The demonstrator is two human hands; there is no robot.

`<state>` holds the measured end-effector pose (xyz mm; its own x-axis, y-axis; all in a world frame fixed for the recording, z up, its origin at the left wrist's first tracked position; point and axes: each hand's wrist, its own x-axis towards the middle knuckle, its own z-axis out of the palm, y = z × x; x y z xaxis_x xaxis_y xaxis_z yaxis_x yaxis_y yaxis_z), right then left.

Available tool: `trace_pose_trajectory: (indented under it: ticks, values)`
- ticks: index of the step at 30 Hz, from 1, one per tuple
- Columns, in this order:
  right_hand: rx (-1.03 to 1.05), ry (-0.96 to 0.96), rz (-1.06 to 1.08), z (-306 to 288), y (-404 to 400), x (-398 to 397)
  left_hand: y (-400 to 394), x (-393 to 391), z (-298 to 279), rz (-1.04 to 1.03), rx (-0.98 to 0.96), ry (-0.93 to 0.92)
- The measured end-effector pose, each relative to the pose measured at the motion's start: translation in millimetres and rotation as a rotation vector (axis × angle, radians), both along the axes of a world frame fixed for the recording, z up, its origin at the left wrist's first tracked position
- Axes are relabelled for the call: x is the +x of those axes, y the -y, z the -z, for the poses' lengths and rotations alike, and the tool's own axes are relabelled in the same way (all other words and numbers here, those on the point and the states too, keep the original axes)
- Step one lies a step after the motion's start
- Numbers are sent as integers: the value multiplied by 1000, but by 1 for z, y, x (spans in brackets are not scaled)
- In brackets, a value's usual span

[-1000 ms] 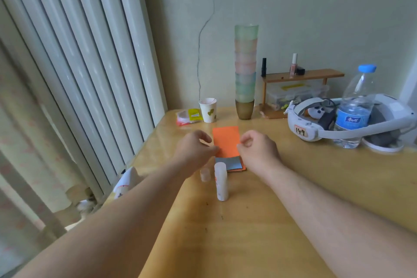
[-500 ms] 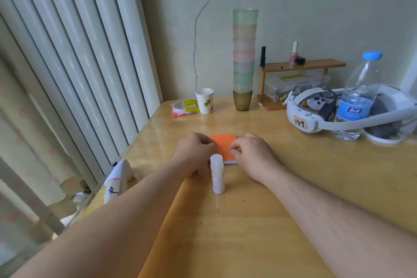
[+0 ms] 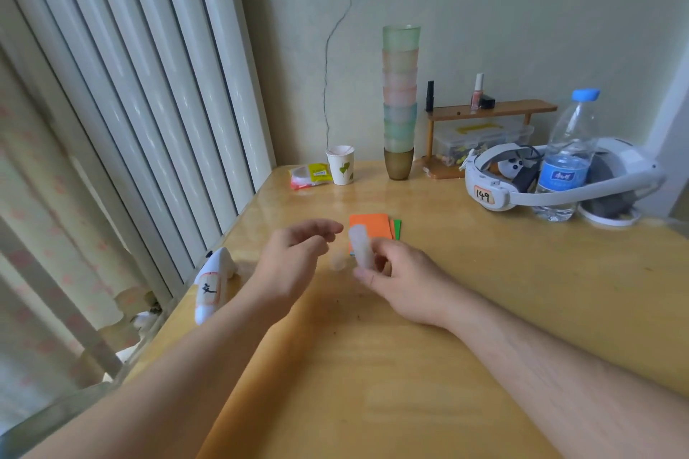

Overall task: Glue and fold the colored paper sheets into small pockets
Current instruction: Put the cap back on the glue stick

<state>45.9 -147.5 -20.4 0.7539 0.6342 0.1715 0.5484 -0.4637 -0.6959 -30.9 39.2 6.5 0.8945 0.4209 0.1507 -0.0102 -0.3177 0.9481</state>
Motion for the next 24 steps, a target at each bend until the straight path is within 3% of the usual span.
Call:
trace_pose_trajectory:
  ticks: [3,8,12,17,19,24]
  values:
    - [197,-151,2,-12,18,-5,30,-11,-13,120,-82,74]
    - [448,-246,-84,-32,50,-19,84,-11,-27,430,-148,105]
    - [605,-438,-63,-23,68,-34,105,-4,-17,413,-286,168]
    - [597,-994,-35,-16,74,-46,109,1,2,347,-436,195]
    - [682,-1178,7,-19,69,-47,108,3,6,368,-494,192]
    - [777,-1356,76,-29,58,-53,114,1,5,363,-589,187]
